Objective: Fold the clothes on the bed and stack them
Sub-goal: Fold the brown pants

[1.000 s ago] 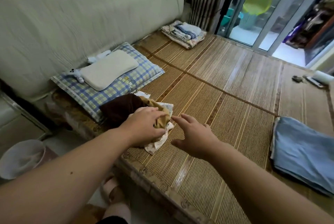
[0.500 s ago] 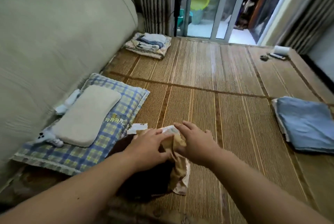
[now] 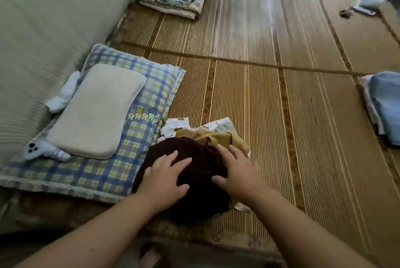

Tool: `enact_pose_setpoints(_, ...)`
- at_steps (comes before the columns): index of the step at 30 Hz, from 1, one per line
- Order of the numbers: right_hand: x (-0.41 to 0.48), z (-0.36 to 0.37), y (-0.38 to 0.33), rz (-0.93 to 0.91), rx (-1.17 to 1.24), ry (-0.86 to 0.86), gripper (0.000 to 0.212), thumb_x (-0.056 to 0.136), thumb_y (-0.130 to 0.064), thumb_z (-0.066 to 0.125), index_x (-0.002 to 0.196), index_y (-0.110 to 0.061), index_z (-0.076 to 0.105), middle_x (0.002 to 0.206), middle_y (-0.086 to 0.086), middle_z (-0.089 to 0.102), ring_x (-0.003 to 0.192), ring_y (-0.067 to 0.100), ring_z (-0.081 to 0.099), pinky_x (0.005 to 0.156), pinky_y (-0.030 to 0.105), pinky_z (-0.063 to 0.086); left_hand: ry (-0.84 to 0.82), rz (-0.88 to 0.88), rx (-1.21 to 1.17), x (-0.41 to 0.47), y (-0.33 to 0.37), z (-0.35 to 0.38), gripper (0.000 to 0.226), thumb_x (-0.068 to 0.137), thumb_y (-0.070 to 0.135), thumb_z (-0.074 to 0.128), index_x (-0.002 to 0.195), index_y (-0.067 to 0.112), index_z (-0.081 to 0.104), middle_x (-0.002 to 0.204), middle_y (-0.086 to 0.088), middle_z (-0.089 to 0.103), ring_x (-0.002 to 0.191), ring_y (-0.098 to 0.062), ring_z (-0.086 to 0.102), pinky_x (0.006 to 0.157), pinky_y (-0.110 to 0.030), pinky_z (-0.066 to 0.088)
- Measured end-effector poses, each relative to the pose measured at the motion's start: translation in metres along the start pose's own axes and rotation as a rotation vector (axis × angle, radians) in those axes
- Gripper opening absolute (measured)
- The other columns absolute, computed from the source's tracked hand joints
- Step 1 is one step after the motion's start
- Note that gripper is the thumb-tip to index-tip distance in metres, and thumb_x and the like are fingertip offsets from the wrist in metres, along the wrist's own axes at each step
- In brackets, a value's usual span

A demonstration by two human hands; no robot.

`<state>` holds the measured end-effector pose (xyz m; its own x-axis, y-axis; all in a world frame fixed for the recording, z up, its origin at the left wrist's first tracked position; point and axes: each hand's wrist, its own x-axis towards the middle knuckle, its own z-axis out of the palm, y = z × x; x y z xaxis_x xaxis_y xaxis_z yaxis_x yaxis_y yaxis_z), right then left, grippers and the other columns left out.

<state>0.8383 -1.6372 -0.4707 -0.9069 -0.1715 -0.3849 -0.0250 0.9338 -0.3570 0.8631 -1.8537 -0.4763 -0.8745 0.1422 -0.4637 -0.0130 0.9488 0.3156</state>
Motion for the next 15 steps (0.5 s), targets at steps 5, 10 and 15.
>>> enact_pose_setpoints(5, 0.056, 0.065, 0.026, -0.072, -0.061, -0.015, 0.093, 0.078, -0.065, 0.057, 0.146, -0.048, -0.003, 0.161, -0.003, -0.002, 0.147, 0.024, 0.002, 0.114, 0.055, 0.01, 0.033, -0.108, -0.022, 0.049, -0.033, 0.068, 0.09, 0.07, 0.078, 0.05, 0.134, 0.068, -0.012, 0.156, 0.009, -0.025, 0.144, -0.027, -0.016, 0.113, -0.06, 0.008)
enact_pose_setpoints(10, 0.105, 0.127, 0.059, -0.168, -0.094, 0.036, 0.105, 0.066, -0.077, 0.058, 0.139, -0.058, -0.016, 0.152, -0.011, -0.033, 0.143, 0.026, -0.022, 0.111, 0.064, 0.004, 0.22, -0.092, -0.098, 0.098, -0.04, 0.138, 0.099, 0.048, 0.091, 0.041, 0.126, 0.075, -0.018, 0.138, 0.015, -0.052, 0.142, -0.03, -0.024, 0.109, -0.064, 0.008)
enact_pose_setpoints(15, 0.137, 0.172, 0.078, -0.171, -0.055, 0.103, 0.103, 0.062, -0.081, 0.052, 0.14, -0.059, -0.011, 0.157, -0.011, -0.023, 0.146, 0.026, -0.013, 0.112, 0.062, 0.008, 0.252, -0.108, -0.057, 0.137, -0.051, 0.179, 0.099, 0.047, 0.089, 0.044, 0.122, 0.077, -0.02, 0.147, 0.016, -0.041, 0.143, -0.038, -0.017, 0.109, -0.065, 0.012)
